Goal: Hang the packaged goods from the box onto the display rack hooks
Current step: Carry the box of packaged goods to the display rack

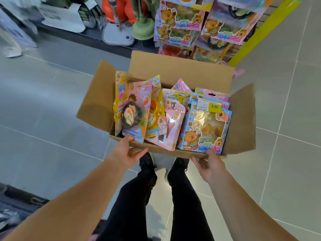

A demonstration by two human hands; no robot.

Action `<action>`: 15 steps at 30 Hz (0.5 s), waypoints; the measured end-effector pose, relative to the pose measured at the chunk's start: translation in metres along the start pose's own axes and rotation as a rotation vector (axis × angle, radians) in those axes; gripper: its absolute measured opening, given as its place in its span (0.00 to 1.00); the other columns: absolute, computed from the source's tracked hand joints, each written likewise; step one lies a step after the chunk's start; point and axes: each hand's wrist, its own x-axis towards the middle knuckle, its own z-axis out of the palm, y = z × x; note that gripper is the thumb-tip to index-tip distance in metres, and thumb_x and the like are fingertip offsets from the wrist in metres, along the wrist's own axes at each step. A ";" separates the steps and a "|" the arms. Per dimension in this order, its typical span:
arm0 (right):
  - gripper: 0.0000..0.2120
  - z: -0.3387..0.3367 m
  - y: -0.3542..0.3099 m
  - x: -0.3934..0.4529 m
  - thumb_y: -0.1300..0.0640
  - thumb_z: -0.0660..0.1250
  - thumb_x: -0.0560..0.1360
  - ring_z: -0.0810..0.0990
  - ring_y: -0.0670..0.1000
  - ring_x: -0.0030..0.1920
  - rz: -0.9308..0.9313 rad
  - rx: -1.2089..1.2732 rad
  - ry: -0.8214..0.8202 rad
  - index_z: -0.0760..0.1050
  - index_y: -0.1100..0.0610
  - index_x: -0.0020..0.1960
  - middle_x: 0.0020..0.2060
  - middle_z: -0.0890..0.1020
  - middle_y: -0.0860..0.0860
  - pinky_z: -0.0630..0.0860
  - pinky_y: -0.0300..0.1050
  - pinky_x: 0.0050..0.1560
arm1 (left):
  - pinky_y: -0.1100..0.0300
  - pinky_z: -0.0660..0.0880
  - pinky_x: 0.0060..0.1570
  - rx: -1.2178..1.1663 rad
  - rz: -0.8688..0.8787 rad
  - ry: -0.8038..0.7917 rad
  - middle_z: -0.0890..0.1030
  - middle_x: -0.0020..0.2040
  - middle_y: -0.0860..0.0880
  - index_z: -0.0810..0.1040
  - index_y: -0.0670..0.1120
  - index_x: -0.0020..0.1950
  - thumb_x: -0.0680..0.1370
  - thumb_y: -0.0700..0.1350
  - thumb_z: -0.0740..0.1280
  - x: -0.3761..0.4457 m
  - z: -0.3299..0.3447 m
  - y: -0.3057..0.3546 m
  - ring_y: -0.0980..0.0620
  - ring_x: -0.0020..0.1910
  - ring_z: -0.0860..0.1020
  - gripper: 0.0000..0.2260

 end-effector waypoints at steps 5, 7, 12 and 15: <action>0.17 0.029 -0.006 0.073 0.60 0.69 0.76 0.82 0.61 0.54 -0.004 0.001 0.034 0.72 0.64 0.62 0.55 0.80 0.63 0.82 0.47 0.32 | 0.41 0.75 0.60 -0.002 0.003 0.021 0.79 0.54 0.38 0.72 0.41 0.60 0.80 0.41 0.64 0.075 0.021 0.002 0.39 0.59 0.78 0.09; 0.17 0.040 -0.006 0.104 0.60 0.69 0.76 0.82 0.61 0.54 -0.003 0.001 0.039 0.72 0.64 0.62 0.56 0.81 0.63 0.82 0.47 0.32 | 0.40 0.74 0.62 0.002 -0.002 0.023 0.79 0.53 0.37 0.73 0.40 0.56 0.80 0.41 0.64 0.106 0.028 0.003 0.38 0.60 0.78 0.06; 0.16 0.071 -0.002 0.177 0.59 0.69 0.75 0.82 0.61 0.53 0.003 0.016 0.063 0.73 0.64 0.60 0.54 0.81 0.63 0.82 0.46 0.32 | 0.41 0.77 0.57 0.019 -0.019 0.030 0.78 0.57 0.36 0.73 0.41 0.57 0.79 0.41 0.65 0.192 0.041 0.009 0.38 0.58 0.78 0.08; 0.16 0.083 0.000 0.218 0.59 0.70 0.75 0.82 0.62 0.52 0.014 0.032 0.079 0.73 0.65 0.59 0.53 0.81 0.63 0.83 0.48 0.34 | 0.40 0.78 0.56 0.026 -0.013 0.032 0.78 0.55 0.37 0.74 0.41 0.59 0.79 0.41 0.67 0.236 0.050 0.010 0.38 0.57 0.79 0.11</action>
